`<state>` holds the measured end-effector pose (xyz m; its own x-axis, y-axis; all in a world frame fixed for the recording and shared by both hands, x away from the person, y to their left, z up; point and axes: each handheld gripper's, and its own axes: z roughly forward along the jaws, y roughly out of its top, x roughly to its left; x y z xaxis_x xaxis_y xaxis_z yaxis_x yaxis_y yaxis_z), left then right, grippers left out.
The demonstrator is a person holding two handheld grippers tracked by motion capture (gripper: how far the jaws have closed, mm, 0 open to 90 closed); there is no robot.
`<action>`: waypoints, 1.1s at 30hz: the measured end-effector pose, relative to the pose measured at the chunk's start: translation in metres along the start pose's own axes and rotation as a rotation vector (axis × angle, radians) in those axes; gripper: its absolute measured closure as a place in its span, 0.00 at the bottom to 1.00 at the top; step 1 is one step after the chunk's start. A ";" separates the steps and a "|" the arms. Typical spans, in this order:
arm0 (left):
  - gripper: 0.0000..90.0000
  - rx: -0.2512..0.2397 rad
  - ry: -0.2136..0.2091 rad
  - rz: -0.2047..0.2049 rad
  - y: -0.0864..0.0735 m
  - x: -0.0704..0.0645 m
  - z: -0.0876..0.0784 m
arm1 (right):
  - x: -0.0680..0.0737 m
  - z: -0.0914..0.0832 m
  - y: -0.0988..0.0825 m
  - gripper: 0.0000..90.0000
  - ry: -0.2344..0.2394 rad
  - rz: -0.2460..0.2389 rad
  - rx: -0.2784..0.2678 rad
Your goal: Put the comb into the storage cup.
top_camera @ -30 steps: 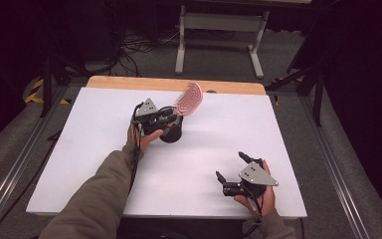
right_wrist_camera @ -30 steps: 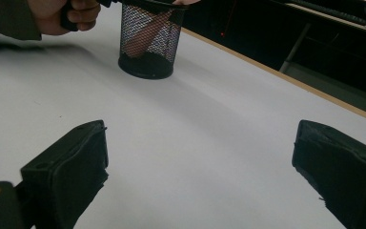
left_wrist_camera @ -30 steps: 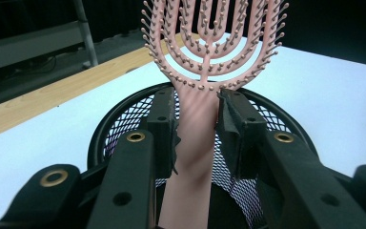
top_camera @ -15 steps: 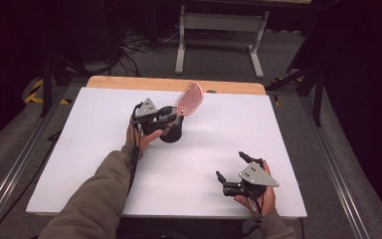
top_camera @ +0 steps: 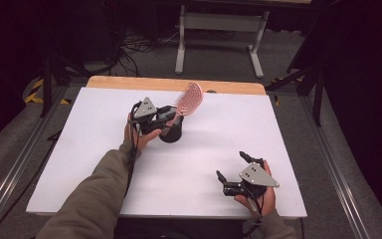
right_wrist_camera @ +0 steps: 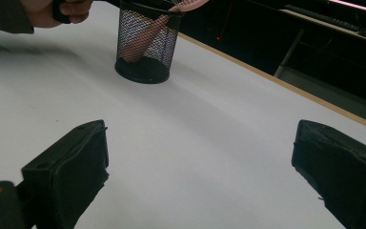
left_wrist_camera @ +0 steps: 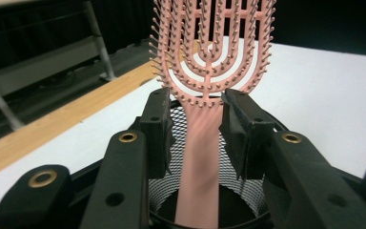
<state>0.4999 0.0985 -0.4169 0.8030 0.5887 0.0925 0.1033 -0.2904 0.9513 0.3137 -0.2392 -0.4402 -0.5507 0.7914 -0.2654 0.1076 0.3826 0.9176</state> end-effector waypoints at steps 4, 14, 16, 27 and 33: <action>0.70 -0.007 0.013 0.021 0.003 0.000 -0.004 | 0.000 0.000 0.000 0.06 -0.001 0.000 0.000; 0.68 -0.009 0.020 0.043 0.007 -0.001 -0.008 | 0.000 0.000 0.000 0.06 -0.003 -0.001 -0.001; 0.69 -0.009 0.032 0.047 0.008 -0.002 -0.009 | 0.000 0.000 0.000 0.06 -0.004 -0.002 0.000; 0.65 -0.021 0.033 0.073 0.015 -0.005 -0.014 | 0.000 -0.001 0.000 0.07 -0.008 -0.002 -0.003; 0.60 -0.024 0.031 0.081 0.018 -0.005 -0.018 | 0.001 0.000 0.001 0.07 -0.009 -0.003 -0.003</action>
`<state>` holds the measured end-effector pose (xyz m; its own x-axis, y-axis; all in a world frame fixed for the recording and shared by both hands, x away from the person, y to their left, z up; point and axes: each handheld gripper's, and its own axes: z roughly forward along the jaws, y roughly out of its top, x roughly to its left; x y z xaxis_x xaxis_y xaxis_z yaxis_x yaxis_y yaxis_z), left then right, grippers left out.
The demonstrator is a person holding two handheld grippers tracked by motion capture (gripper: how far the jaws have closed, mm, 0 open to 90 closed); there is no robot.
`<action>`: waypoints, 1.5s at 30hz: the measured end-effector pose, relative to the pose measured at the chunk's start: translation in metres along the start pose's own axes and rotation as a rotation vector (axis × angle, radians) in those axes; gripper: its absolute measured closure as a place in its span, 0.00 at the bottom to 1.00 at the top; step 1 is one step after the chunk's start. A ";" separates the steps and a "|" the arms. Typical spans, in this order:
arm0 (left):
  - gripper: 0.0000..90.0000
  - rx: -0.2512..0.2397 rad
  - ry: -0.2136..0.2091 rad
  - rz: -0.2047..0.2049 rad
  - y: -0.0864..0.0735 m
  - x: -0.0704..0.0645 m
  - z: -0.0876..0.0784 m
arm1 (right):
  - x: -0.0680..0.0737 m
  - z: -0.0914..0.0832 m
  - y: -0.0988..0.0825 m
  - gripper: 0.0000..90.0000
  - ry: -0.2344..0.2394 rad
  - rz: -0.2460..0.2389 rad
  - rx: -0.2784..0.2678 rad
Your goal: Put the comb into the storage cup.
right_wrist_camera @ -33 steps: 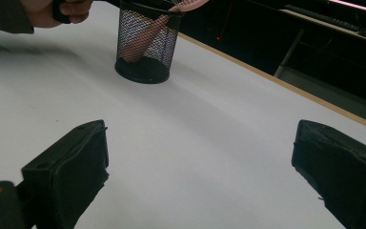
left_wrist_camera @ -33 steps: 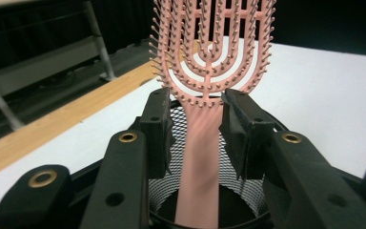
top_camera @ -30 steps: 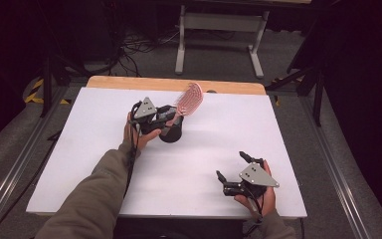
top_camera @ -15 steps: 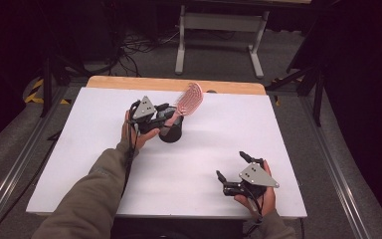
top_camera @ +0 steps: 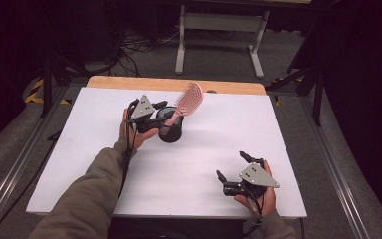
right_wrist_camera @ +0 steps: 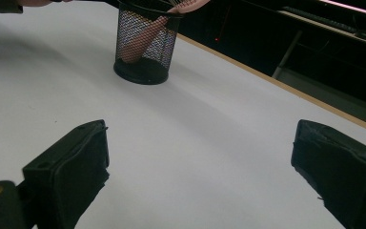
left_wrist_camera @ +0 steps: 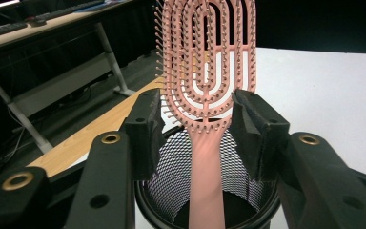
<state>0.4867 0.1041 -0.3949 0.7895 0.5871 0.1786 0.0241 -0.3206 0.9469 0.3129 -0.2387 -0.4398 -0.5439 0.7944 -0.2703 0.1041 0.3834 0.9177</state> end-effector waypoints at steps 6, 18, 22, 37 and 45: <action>0.51 -0.003 0.008 0.005 0.002 0.001 -0.004 | -0.001 -0.001 0.000 0.07 -0.013 0.002 -0.008; 0.37 0.023 0.026 0.018 0.003 0.001 -0.009 | -0.001 -0.001 0.000 0.07 -0.012 0.001 -0.007; 0.33 0.030 0.034 0.019 0.003 0.003 -0.011 | 0.000 -0.001 0.000 0.07 -0.010 0.002 -0.007; 0.10 0.048 0.052 0.014 0.003 0.004 -0.017 | 0.000 0.000 0.000 0.07 -0.010 0.004 -0.005; 0.05 0.056 0.052 0.022 0.003 0.002 -0.020 | 0.000 -0.001 0.000 0.07 -0.010 0.002 -0.006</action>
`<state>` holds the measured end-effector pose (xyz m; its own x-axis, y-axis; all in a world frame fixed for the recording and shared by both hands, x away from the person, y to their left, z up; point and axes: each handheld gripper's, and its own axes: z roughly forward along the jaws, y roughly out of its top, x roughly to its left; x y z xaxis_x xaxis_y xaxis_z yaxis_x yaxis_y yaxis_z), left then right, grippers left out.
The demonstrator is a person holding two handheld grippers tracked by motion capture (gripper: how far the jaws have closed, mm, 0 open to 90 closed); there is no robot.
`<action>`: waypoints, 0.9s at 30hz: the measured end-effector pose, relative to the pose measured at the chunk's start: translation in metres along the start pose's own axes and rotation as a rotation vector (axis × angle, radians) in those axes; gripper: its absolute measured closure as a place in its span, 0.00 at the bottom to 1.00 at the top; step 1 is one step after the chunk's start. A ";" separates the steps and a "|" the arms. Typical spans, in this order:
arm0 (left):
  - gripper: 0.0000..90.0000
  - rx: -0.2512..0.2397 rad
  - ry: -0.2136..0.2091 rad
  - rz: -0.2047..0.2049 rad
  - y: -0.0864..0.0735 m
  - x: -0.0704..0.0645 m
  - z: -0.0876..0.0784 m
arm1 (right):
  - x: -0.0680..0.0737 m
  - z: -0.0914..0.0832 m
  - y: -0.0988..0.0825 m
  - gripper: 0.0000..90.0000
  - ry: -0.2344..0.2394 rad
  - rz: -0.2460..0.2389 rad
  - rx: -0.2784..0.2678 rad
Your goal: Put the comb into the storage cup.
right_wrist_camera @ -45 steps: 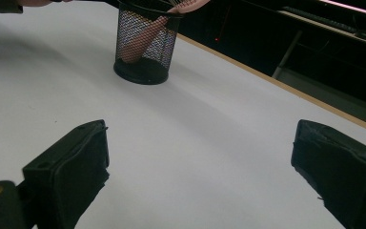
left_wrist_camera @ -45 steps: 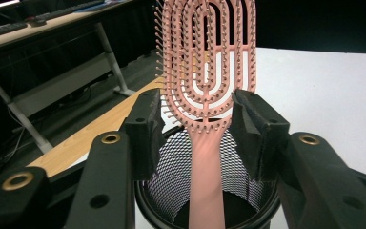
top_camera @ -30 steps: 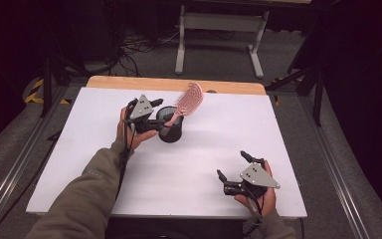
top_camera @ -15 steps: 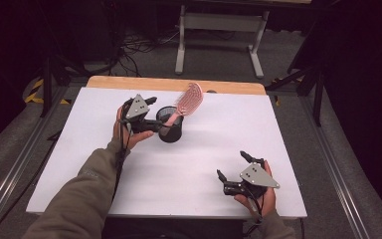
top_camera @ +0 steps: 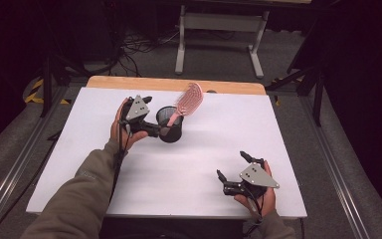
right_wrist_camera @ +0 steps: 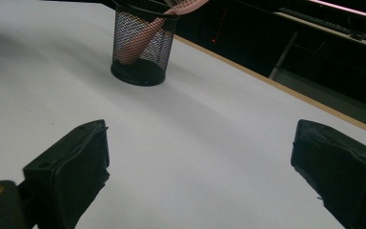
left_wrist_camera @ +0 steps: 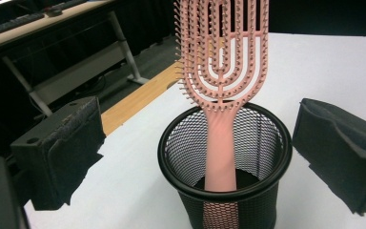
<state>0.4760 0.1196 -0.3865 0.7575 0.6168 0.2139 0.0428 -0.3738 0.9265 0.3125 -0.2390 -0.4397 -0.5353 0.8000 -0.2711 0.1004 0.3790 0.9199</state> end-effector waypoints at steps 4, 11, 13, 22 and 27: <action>0.05 -0.009 0.001 0.003 0.001 -0.001 -0.004 | 0.000 0.000 0.000 0.07 -0.002 0.000 0.000; 0.05 -0.020 0.007 0.013 0.000 -0.001 -0.014 | 0.000 0.000 0.000 0.07 -0.004 0.000 -0.001; 0.05 -0.026 0.003 0.012 -0.001 -0.001 -0.016 | 0.000 0.000 0.000 0.07 -0.004 0.000 -0.001; 0.06 -0.017 0.010 0.038 -0.008 -0.002 -0.031 | 0.001 0.000 0.000 0.07 -0.005 -0.001 -0.003; 0.06 -0.019 0.012 0.038 -0.012 -0.002 -0.039 | 0.001 0.000 0.000 0.07 -0.005 0.000 -0.001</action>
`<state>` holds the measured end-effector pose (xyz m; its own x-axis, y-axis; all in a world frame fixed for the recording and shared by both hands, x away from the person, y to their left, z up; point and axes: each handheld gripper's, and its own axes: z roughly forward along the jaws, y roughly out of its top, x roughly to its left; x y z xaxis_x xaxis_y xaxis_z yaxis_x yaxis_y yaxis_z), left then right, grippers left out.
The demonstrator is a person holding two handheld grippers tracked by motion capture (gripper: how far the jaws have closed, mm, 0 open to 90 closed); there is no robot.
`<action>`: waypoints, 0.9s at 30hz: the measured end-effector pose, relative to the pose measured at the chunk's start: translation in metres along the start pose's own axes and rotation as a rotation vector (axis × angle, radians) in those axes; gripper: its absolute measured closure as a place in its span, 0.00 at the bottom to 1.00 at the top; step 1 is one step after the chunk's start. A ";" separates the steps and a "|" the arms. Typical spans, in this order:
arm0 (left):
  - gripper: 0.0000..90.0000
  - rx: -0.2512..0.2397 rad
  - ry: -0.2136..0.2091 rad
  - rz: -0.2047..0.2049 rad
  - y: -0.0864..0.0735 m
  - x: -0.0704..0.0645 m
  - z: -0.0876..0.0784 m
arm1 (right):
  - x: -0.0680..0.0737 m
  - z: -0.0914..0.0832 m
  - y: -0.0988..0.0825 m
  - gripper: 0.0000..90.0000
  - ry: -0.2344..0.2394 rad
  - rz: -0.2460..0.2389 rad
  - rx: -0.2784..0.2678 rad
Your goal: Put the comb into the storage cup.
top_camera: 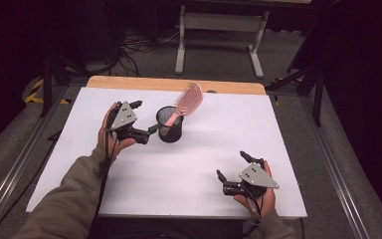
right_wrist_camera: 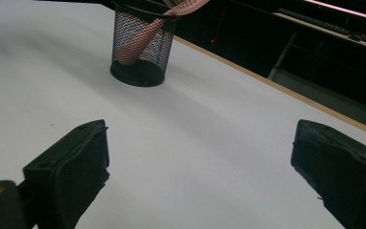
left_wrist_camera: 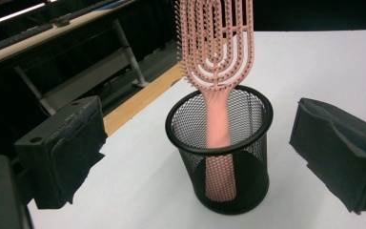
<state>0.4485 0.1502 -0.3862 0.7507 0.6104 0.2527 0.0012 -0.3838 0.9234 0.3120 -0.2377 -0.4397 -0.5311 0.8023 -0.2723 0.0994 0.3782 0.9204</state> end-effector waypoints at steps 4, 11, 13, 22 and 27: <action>0.06 0.003 0.004 0.003 -0.004 -0.001 -0.003 | 0.000 0.000 0.000 0.07 -0.004 -0.001 0.000; 0.06 -0.009 0.018 -0.002 -0.008 -0.001 -0.014 | 0.001 0.000 0.000 0.07 -0.004 -0.004 0.001; 0.06 -0.010 0.012 -0.001 -0.010 -0.002 -0.017 | 0.001 0.000 0.000 0.07 -0.006 -0.005 0.002; 0.07 -0.014 0.009 0.004 -0.016 -0.008 -0.027 | 0.001 0.000 0.000 0.07 -0.007 -0.006 0.001; 0.07 -0.035 0.001 0.006 -0.018 -0.014 -0.036 | 0.002 0.000 0.000 0.07 -0.009 -0.010 0.002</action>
<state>0.4147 0.1733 -0.3959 0.7496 0.6092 0.2588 -0.0266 -0.3630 0.9314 0.3115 -0.2362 -0.4398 -0.5246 0.8026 -0.2839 0.0960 0.3872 0.9170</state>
